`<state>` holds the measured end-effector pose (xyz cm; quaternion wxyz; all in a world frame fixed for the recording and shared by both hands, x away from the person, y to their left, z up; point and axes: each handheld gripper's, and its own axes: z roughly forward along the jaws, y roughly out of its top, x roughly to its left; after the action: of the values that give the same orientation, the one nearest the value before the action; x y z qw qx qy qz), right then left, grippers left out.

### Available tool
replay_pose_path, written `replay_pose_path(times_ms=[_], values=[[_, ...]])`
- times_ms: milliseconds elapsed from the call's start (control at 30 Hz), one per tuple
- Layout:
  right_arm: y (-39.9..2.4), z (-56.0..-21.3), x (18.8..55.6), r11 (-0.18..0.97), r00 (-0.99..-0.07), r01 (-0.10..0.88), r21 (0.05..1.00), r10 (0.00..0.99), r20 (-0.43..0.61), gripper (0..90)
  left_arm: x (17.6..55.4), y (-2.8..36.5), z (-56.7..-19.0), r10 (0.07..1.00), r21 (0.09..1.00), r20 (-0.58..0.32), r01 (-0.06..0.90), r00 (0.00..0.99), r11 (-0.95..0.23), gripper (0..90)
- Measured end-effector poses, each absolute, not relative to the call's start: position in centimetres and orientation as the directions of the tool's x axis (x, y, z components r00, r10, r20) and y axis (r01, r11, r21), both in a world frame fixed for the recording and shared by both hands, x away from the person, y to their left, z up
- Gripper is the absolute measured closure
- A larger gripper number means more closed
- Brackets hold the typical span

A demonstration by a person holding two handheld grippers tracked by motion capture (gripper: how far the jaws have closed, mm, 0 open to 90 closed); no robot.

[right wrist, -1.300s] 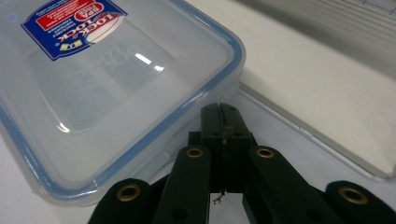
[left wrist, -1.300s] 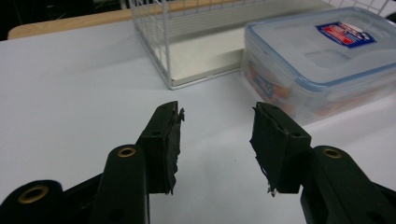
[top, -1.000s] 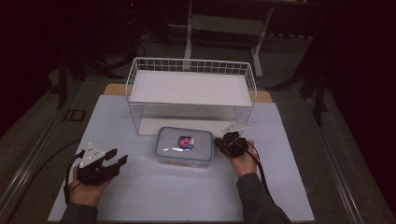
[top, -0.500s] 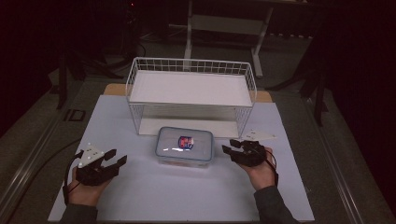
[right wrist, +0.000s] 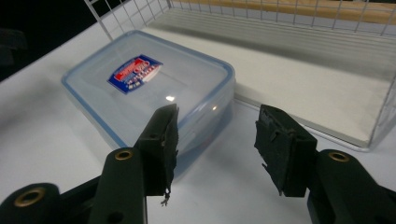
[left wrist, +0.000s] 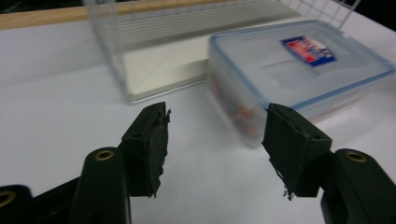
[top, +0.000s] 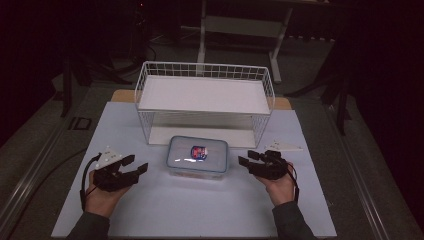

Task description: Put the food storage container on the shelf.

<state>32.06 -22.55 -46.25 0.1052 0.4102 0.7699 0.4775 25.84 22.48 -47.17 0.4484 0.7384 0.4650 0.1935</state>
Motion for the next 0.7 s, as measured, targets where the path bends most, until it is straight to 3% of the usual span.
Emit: replay_pose_path(times_ms=[267, 700], values=[[-22.0, -46.8, 32.9, 0.153, -0.617, 0.576, 0.803, 0.727, 0.303, 41.9, 29.4, 19.5, -47.0, 0.818, 0.812, -0.209, 0.561, 0.536, -0.160, 33.8], [-19.5, -49.0, 34.4, 0.133, -0.586, 0.661, 0.739, 0.706, 0.398, 35.6, 33.3, 16.7, -48.1, 0.778, 0.739, -0.340, 0.662, 0.529, -0.126, 27.4]])
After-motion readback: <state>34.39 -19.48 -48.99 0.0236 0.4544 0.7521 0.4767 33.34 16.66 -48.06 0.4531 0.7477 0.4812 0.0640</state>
